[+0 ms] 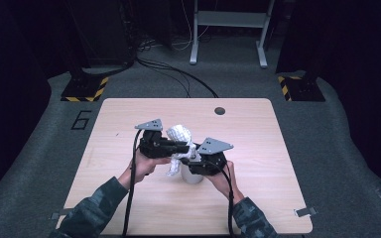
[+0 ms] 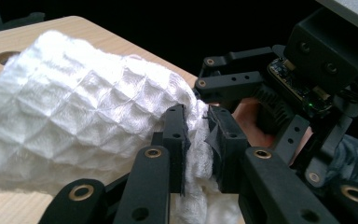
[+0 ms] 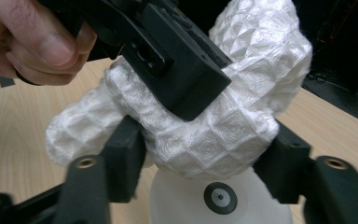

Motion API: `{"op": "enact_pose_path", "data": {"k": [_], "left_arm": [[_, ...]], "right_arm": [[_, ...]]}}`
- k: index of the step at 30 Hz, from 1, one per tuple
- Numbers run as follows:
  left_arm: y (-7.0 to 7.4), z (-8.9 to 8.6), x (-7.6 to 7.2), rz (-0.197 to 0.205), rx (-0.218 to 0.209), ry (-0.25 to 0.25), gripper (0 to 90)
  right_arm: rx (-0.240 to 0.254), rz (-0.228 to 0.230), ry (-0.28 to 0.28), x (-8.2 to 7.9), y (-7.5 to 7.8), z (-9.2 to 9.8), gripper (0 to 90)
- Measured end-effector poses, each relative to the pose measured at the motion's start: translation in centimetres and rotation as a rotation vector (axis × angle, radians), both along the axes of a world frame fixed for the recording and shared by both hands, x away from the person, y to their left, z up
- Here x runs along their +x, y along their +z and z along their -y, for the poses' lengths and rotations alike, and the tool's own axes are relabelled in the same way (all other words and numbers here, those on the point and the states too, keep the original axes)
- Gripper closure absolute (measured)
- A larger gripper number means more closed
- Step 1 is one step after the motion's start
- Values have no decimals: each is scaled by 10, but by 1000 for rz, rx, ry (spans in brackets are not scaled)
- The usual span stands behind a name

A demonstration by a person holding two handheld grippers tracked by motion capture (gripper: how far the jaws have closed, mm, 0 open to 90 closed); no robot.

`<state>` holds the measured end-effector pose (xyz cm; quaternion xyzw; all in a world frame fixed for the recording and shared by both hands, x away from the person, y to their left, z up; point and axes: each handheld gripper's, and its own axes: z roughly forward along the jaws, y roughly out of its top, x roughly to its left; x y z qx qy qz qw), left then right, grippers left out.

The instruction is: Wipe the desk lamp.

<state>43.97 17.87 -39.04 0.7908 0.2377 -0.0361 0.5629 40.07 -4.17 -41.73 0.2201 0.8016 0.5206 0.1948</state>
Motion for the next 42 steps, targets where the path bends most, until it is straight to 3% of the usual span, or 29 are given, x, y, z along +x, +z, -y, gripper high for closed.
{"op": "enact_pose_path", "data": {"k": [4, 6, 7, 9, 10, 15, 21, 25, 33, 34, 37, 42], "left_arm": [[3, 0, -2, 46, 31, 9, 703], [4, 0, -4, 44, 29, 11, 643], [7, 1, -6, 73, 50, 21, 606], [8, 0, -7, 78, 50, 29, 524], [11, -2, -9, 112, 69, 38, 498], [17, -7, -11, 138, 62, 58, 351], [21, -9, -14, 178, 82, 84, 234], [20, -7, -14, 200, 122, 85, 175], [6, 0, -10, 195, 182, 75, 121], [0, 3, -9, 183, 203, 76, 105], [-8, 4, -8, 180, 212, 79, 85], [-31, 4, -7, 134, 225, 72, 46]], "right_arm": [[-18, -17, -2, 0, -1, 0, 611], [-25, -21, -7, 0, -1, -1, 648], [-26, -20, -11, 0, -1, -1, 661], [-35, -14, -12, 1, -1, 0, 677], [-35, -18, -19, 0, -1, 1, 683], [-29, -16, -44, 1, 1, 7, 702], [-22, 10, -92, 1, 8, 28, 711], [-15, 15, -134, 0, 13, 46, 713], [-27, 20, -215, -5, 15, 81, 714], [-28, 16, -234, -7, 15, 90, 713], [-26, 13, -252, -9, 14, 98, 713], [-58, -2, -283, -14, 7, 117, 714]]}}
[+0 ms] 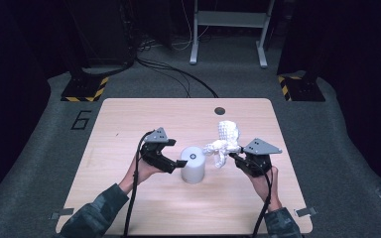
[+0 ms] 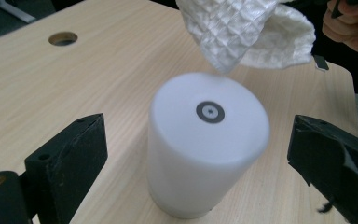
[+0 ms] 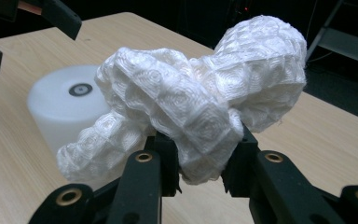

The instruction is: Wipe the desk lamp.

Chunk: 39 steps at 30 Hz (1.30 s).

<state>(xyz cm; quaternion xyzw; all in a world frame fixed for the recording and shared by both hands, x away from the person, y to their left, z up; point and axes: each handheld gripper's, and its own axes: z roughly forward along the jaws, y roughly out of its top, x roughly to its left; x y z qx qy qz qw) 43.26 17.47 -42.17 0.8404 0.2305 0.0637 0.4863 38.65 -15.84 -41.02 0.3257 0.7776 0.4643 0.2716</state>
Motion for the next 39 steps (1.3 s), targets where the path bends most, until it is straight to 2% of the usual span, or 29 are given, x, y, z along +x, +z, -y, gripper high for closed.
{"op": "enact_pose_path", "data": {"k": [5, 6, 8, 9, 10, 12, 14, 17, 18, 20, 22, 23, 25, 29, 30, 32, 39], "left_arm": [[-10, 2, 2, -14, 3, -7, 36], [-11, 3, 1, -24, 0, -7, 36], [-12, 4, 2, -14, 4, -13, 34], [-12, 5, 1, -22, 3, -17, 34], [-12, 6, 2, -9, 16, -23, 33], [-13, 9, 2, -2, 31, -31, 34], [-14, 10, 2, -8, 24, -34, 36], [-15, 11, 3, -14, 34, -47, 39], [-15, 11, 4, -3, 38, -47, 39], [-17, 13, 3, -13, 38, -63, 55], [-18, 14, 4, -3, 44, -63, 65], [-18, 14, 4, -16, 45, -72, 71], [-20, 16, 3, -5, 42, -67, 83], [-21, 18, 3, -8, 41, -88, 137], [-22, 19, 3, 6, 44, -80, 137], [-22, 19, 3, 11, 40, -81, 136], [-22, 18, 3, 10, 42, -87, 141]], "right_arm": [[-17, -23, -10, -3, -7, 6, 714], [-35, -32, 3, -4, -9, 7, 714], [-55, -47, 10, -4, -13, 6, 714], [-55, -47, 10, -4, -13, 6, 714], [-66, -53, 6, -5, -16, 5, 714], [-105, -69, 30, -6, -21, 1, 714], [-108, -75, 33, -6, -22, -1, 714], [-146, -86, 81, -4, -26, -13, 714], [-146, -86, 81, -4, -26, -13, 714], [-151, -102, 103, -3, -27, -21, 714], [-158, -99, 121, -2, -27, -23, 713], [-159, -99, 130, -1, -27, -24, 713], [-162, -100, 119, -2, -27, -26, 713], [-175, -95, 158, -1, -25, -28, 713], [-179, -100, 160, -1, -24, -31, 713], [-189, -107, 178, 0, -23, -32, 713], [-204, -124, 202, 2, -20, -39, 712]]}}
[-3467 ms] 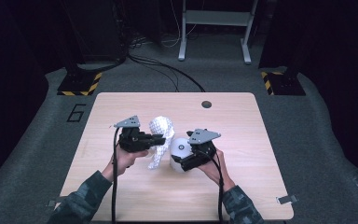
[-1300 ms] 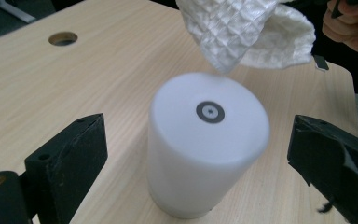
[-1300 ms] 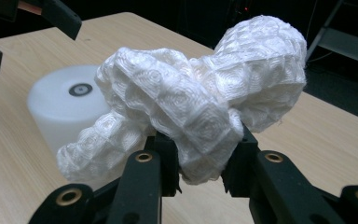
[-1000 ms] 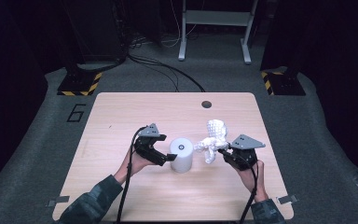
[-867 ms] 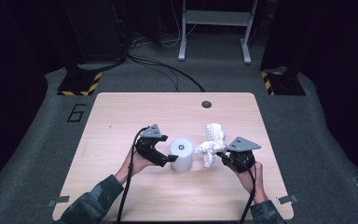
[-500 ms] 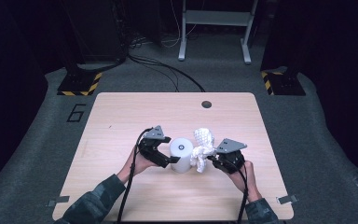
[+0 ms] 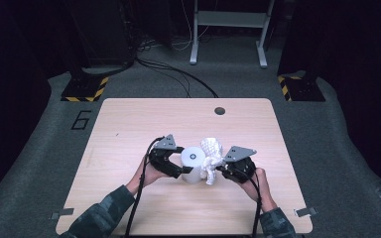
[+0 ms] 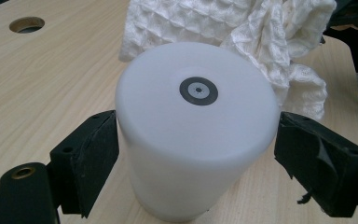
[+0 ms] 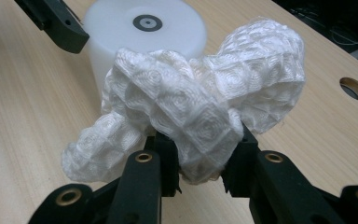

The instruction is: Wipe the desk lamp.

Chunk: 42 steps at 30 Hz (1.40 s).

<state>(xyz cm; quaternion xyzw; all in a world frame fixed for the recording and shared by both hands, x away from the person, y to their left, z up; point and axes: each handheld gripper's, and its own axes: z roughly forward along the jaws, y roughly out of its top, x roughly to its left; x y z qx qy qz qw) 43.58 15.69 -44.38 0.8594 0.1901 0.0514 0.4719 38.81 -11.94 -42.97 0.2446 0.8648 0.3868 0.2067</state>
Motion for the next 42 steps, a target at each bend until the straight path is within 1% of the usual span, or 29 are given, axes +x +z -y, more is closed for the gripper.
{"op": "enact_pose_path", "data": {"k": [3, 5, 9, 14, 15, 16, 17, 18, 19, 20, 22, 23, 24, 25, 26, 28, 29, 30, 31, 33, 34, 35, 36, 37, 38, 40, 41, 42], "left_arm": [[0, 0, 0, -4, -1, -2, 146], [0, 0, 0, 1, 3, -4, 148], [0, -1, 0, 2, 5, -7, 149], [0, 0, 0, -3, 11, -14, 143], [-1, 2, -1, 6, 28, -7, 135], [-1, 2, -1, 6, 28, -7, 118], [-3, 5, -2, 17, 30, -3, 118], [-7, 9, -3, 18, 36, -4, 63], [-8, 10, -2, 14, 41, -11, 46], [-8, 10, -2, 14, 41, -11, 42], [-12, 12, -2, 17, 36, 2, 49], [-16, 13, -2, 16, 25, 9, 51], [-17, 13, -2, 18, 24, 9, 56], [-17, 13, -2, 18, 24, 9, 60], [-18, 14, -2, 19, 16, 22, 60], [-19, 15, -2, 26, 11, 24, 83], [-19, 15, -2, 26, 11, 24, 82], [-19, 16, -3, 32, 19, 26, 83], [-20, 16, -3, 45, 17, 29, 83], [-21, 16, -4, 46, 13, 33, 84], [-21, 17, -5, 50, 14, 37, 85], [-21, 16, -5, 61, 13, 39, 85], [-22, 17, -5, 58, 7, 41, 86], [-22, 16, -5, 57, 11, 35, 86], [-22, 16, -5, 54, 12, 32, 86], [-22, 16, -5, 56, 13, 32, 86], [-22, 16, -5, 56, 13, 32, 86], [-22, 16, -5, 58, 13, 36, 87]], "right_arm": [[-15, -7, 13, 1, 2, -5, 712], [-31, -15, 23, 2, 3, -9, 712], [-37, -22, 30, 4, 3, -11, 712], [-41, -40, 31, 6, 2, -11, 711], [-41, -46, 31, 6, 2, -11, 711], [-41, -46, 31, 6, 2, -11, 711], [-36, -45, 27, 7, 1, -11, 711], [-51, -48, 39, 8, 0, -11, 711], [-47, -47, 37, 8, -1, -11, 711], [-47, -47, 37, 8, -1, -11, 711], [-54, -65, 37, 7, -3, -12, 711], [-55, -65, 40, 7, -3, -12, 711], [-58, -60, 45, 7, -2, -12, 711], [-58, -60, 45, 7, -2, -12, 711], [-66, -52, 59, 9, -2, -11, 711], [-61, -66, 49, 8, -3, -13, 711], [-61, -66, 49, 8, -3, -13, 711], [-71, -63, 63, 9, -4, -14, 711], [-71, -72, 56, 8, -4, -15, 711], [-73, -72, 60, 9, -5, -14, 711], [-73, -63, 69, 10, -7, -14, 712], [-67, -71, 59, 10, -9, -15, 711], [-69, -77, 59, 10, -10, -15, 712], [-71, -74, 63, 11, -13, -15, 712], [-66, -90, 55, 11, -16, -16, 712], [-65, -100, 56, 12, -22, -16, 712], [-57, -112, 45, 12, -26, -17, 712], [-61, -114, 48, 13, -29, -17, 712]]}}
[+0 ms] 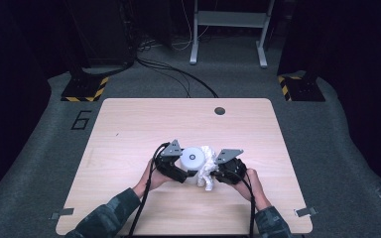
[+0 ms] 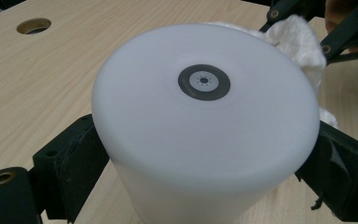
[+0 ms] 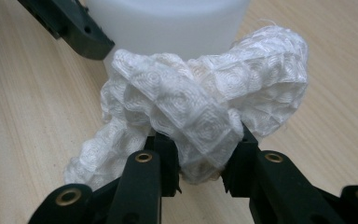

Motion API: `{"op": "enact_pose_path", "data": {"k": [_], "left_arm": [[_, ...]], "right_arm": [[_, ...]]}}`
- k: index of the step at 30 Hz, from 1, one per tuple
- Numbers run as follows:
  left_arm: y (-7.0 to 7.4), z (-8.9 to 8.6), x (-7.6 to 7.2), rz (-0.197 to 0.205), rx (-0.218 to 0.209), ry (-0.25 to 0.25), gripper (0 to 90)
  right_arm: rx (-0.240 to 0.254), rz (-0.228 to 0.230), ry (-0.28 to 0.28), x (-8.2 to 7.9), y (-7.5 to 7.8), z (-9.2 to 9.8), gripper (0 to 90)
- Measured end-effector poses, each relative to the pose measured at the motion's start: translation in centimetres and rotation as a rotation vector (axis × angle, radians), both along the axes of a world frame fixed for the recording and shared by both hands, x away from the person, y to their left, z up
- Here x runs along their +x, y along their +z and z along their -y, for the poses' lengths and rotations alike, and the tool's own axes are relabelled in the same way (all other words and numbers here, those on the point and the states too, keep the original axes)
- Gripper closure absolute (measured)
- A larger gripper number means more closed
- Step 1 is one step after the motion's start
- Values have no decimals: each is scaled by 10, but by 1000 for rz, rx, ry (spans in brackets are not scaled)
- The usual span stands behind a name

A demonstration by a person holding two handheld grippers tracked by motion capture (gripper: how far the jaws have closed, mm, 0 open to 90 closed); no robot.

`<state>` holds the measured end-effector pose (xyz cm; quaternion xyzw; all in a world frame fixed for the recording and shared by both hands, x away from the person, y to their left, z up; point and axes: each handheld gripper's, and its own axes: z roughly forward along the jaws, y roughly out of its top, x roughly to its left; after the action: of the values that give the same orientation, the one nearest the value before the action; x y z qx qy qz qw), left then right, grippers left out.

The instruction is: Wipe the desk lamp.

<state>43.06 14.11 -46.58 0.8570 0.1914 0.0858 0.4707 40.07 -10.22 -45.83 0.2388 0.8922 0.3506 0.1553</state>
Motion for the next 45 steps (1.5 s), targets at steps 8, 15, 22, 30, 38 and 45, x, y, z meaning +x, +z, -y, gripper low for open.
{"op": "enact_pose_path", "data": {"k": [8, 15, 22, 30, 38, 45], "left_arm": [[-4, 1, 0, -2, -18, 18, 86], [-3, 1, -1, -4, -7, 11, 87], [-4, 1, -1, -3, -18, 22, 86], [-3, 1, -1, -6, -8, 10, 87], [-4, 2, 0, -9, -8, 14, 86], [-4, 2, 0, -10, -1, 10, 87]], "right_arm": [[20, -51, -26, 1, -17, -1, 713], [-3, -83, -54, 3, -30, -4, 716], [12, -84, -67, 5, -32, -3, 716], [34, -45, -68, 2, -8, -1, 716], [62, 66, -69, -2, 35, 0, 717], [46, 115, -77, 0, 42, -5, 718]]}}
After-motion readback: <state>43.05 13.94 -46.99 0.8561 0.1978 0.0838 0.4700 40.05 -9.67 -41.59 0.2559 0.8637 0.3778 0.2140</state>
